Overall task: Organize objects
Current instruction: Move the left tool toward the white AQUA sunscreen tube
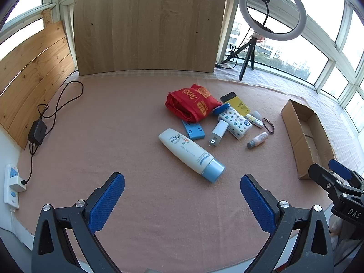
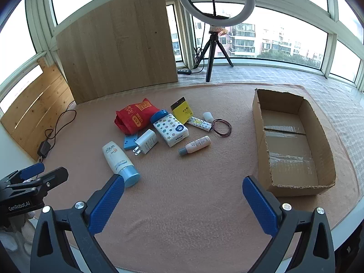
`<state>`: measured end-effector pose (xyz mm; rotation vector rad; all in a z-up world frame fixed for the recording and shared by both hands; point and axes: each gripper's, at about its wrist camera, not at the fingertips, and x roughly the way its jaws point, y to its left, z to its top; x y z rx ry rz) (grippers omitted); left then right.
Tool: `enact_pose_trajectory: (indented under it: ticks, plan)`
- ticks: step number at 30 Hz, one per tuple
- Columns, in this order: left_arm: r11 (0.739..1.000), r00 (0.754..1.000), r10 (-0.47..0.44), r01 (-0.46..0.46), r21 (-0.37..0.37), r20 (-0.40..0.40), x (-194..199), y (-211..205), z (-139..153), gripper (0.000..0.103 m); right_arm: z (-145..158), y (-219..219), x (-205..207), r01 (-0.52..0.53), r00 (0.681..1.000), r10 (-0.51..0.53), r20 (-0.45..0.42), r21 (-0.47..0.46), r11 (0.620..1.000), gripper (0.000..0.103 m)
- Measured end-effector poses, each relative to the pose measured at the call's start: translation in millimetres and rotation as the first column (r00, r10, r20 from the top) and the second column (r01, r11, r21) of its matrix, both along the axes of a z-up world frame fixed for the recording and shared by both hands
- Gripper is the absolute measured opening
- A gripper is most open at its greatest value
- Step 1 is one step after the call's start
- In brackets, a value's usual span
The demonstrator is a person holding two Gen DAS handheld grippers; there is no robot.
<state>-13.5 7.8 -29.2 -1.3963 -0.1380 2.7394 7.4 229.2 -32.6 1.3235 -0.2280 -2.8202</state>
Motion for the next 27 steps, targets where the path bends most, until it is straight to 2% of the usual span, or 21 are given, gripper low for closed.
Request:
enact_pose_trajectory:
  ticks: [27]
  plan:
    - [1.000, 1.000, -0.001, 0.001, -0.002, 0.000, -2.6, -0.9, -1.8, 0.103, -2.2, -0.5, -1.9, -0.005, 1.000, 0.004, 0.020, 0.017, 1.000, 0.103]
